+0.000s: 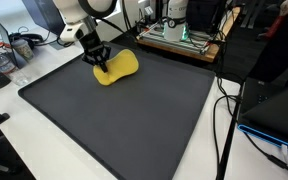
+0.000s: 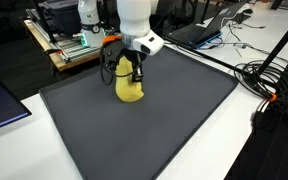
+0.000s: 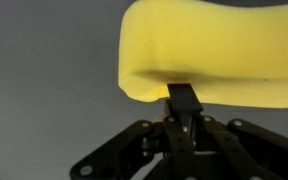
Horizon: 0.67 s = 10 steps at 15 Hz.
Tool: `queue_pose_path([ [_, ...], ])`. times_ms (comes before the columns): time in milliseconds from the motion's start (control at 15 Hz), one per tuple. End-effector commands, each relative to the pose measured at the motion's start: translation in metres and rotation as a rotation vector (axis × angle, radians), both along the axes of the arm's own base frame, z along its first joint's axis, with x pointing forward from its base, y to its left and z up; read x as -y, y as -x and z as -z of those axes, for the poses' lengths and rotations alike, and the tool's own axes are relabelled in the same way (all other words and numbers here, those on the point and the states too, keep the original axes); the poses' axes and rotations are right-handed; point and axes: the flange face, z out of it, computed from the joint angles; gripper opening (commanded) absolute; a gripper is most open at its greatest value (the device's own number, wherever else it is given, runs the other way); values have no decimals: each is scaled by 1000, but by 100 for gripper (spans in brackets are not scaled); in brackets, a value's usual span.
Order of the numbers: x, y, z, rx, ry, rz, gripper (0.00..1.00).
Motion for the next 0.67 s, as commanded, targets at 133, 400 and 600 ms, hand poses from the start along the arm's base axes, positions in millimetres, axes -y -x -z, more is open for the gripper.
queue_pose_path([
  [133, 10, 28, -12, -29, -17, 60, 3],
  [400, 19, 40, -34, 3, -14, 105, 3],
  [600, 24, 52, -49, 30, -13, 133, 3],
])
